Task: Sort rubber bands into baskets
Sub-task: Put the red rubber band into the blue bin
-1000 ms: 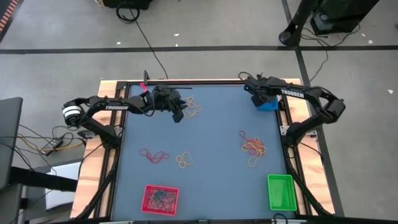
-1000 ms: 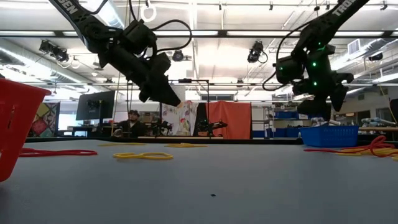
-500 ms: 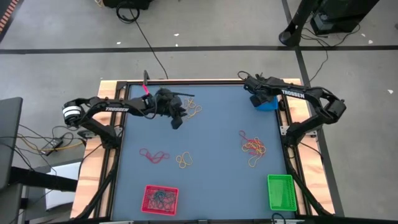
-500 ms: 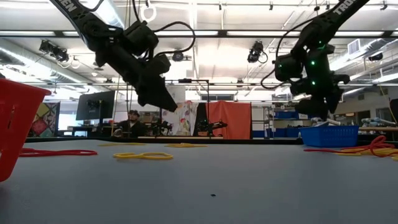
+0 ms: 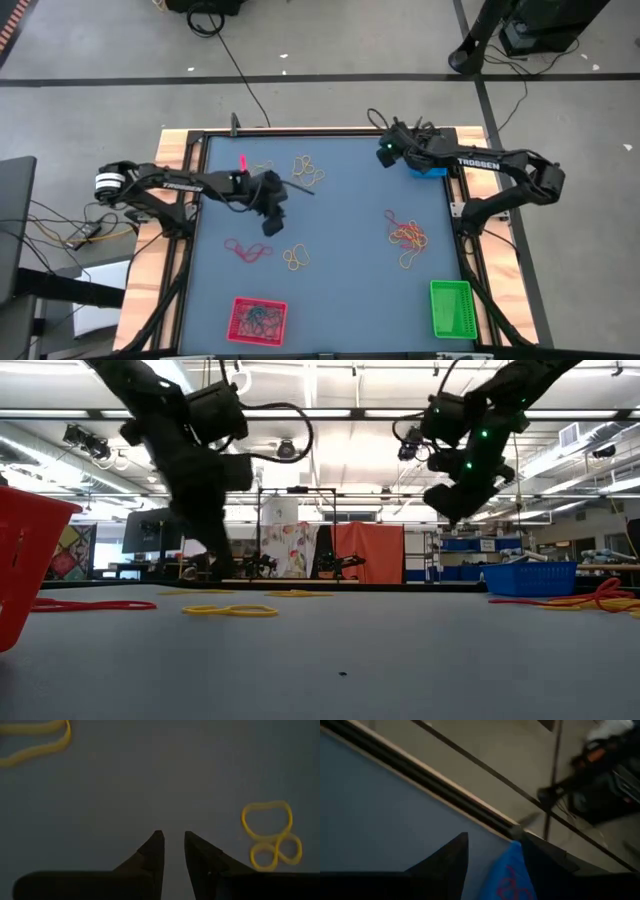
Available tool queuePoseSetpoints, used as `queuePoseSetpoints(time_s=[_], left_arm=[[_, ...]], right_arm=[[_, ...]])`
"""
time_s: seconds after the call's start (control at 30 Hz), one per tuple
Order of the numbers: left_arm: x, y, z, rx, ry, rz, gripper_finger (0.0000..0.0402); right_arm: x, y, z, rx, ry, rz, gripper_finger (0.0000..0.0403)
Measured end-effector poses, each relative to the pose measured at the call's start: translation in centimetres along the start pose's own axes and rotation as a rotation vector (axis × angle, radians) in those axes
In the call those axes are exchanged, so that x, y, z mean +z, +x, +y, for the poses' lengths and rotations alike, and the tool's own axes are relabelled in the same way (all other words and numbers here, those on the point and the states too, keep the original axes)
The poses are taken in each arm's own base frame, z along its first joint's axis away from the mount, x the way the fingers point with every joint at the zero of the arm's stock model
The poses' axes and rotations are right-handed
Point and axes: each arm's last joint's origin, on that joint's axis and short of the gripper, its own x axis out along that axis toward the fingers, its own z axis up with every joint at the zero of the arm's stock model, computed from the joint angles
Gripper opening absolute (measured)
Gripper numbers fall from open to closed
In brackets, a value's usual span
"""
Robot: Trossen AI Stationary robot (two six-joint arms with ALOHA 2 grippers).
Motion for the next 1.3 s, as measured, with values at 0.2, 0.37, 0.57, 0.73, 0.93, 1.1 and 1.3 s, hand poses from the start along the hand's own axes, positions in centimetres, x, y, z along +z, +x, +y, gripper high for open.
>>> queuePoseSetpoints(time_s=[0.2,0.37,0.57,0.73,0.93,1.1,1.3], left_arm=[[-2.5,-0.6,-1.6,0.008,-0.037,0.211,0.0078],[-4.3,-0.4,-3.8,0.037,-0.07,0.274,0.0078],[-4.8,-0.3,-5.7,0.064,-0.053,0.22,0.0078],[-5.5,0.4,-6.6,0.031,-0.037,0.139,0.0078],[-6.9,0.9,-6.9,0.019,-0.045,0.154,0.0078],[-7.7,1.1,-7.2,0.001,-0.028,0.152,0.0078],[-8.3,1.4,-6.8,0.041,-0.021,0.145,0.0078]], right_arm=[[-1.3,-1.5,3.3,0.121,-0.04,-0.047,0.0194],[-2.8,-4.4,6.8,0.334,-0.052,-0.158,0.0187],[-3.5,-7.2,8.8,0.465,-0.039,-0.252,0.0178],[-4.6,-8.5,9.6,0.561,-0.031,-0.209,0.0176],[-6.7,-10.8,10.5,0.65,-0.045,-0.16,0.0175],[-7.8,-12.3,11.1,0.697,-0.047,-0.164,0.0175],[-8.1,-12.8,11.2,0.719,-0.03,-0.162,0.0175]])
